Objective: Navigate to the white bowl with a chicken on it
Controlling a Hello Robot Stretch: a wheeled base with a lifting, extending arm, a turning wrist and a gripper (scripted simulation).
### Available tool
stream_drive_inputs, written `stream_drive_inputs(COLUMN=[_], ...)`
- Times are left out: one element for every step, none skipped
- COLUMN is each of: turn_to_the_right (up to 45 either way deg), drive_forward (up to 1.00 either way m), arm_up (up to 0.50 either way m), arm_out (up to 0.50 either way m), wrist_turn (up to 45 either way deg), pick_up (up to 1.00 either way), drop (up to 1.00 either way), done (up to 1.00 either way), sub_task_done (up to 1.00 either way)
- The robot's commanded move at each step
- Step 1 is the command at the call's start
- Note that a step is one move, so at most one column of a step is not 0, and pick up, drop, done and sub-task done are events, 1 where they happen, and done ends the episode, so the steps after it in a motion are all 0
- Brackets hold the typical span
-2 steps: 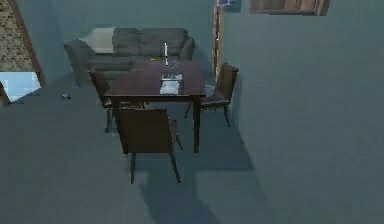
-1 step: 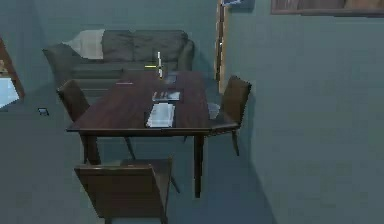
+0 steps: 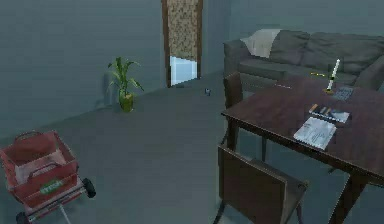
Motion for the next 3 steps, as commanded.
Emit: stream_drive_inputs(turn_to_the_right=[-12.0, 0.0, 15.0], drive_forward=[0.0, 0.9, 0.0], arm_up=[0.0, 0.0, 0.0], arm_out=[0.0, 0.0, 0.0], wrist_turn=[0.0, 0.0, 0.0], pick_up=[0.0, 0.0, 0.0], drop=[0.0, 0.0, 0.0], done=[0.0, 0.0, 0.0], sub_task_done=[0.0, 0.0, 0.0])
